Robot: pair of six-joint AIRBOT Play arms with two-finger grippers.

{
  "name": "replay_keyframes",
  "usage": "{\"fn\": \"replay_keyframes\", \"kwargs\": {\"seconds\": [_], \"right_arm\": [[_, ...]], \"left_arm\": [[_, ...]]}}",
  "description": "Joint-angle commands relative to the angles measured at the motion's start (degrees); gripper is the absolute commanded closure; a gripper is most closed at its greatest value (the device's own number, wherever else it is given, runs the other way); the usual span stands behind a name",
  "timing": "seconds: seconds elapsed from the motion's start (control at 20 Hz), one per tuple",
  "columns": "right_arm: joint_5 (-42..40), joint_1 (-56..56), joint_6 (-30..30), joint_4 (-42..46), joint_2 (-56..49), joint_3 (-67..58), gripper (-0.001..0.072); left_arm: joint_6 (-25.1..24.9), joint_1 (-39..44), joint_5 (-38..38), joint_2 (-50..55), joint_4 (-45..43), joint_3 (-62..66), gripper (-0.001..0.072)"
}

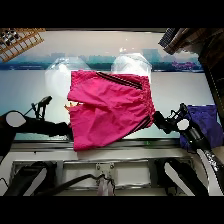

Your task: Fold the clothes and pants, and hang the long-sleeved shirts on hangers.

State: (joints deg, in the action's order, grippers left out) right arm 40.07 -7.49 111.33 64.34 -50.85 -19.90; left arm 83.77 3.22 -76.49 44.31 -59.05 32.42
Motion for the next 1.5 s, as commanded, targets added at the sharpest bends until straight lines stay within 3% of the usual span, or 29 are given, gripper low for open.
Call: {"fn": "replay_keyframes", "kwargs": {"seconds": [0.0, 0.5, 0.85, 0.95, 1.45], "right_arm": [[0.0, 0.0, -1.4, -1.1, 0.0, 0.0, 0.0677], [0.0, 0.0, -1.5, -2.8, 0.0, 0.0, 0.0677], [0.0, 0.0, -1.5, -3.1, 0.0, 0.0, 0.0677], [0.1, 0.0, -1.5, -3.1, 0.0, 0.0, 0.0677], [0.0, 0.0, -1.5, -3.1, 0.0, 0.0, 0.0677]], "left_arm": [[1.6, 0.0, -1.9, -0.2, -1.1, -4.7, 0.0291], [0.0, 0.0, -0.3, 0.0, 4.3, -14.2, 0.0277], [0.0, 0.0, 1.8, 0.0, 5.4, -16.1, 0.0273], [0.1, 0.0, 2.9, 0.0, 8.7, -16.6, 0.0220], [1.9, 0.3, 4.8, 2.5, 11.6, -16.9, 0.0218]]}}
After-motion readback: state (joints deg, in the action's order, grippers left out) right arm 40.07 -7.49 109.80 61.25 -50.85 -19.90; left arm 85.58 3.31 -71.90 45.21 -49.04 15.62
